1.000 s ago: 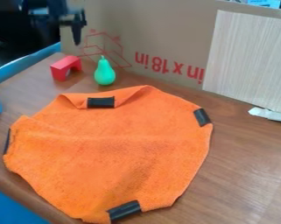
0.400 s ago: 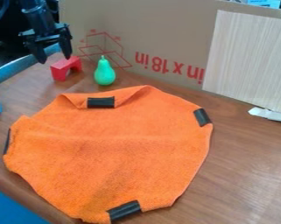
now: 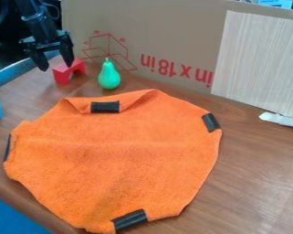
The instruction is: Placed the red object to bottom right edge of the cloth
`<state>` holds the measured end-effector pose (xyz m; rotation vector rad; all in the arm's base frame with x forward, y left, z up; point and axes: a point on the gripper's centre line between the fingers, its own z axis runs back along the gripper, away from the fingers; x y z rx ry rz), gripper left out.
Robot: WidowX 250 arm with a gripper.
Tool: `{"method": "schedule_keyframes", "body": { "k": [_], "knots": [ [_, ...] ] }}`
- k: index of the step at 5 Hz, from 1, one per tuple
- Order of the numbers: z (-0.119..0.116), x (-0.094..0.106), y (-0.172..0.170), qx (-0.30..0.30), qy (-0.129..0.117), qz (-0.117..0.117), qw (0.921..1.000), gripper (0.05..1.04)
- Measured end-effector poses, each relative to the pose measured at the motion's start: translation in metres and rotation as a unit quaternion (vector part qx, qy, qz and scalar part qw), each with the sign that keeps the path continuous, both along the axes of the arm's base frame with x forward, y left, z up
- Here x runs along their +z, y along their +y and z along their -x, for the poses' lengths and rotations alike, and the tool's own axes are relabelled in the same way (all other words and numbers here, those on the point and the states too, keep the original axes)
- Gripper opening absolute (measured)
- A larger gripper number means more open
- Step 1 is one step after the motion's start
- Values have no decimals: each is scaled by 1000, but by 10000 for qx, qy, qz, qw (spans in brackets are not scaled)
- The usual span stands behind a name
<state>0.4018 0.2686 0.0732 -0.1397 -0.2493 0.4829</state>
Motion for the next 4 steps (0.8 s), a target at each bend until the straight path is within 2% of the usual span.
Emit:
{"method": "schedule_keyframes", "body": {
  "k": [2,3,4],
  "knots": [
    [-6,-9,-9,-51,-219,-240,9995,1000],
    [-11,-14,-14,-38,-257,-300,9992,1000],
    [-11,-14,-11,43,-257,-370,9990,956]
  ]
}}
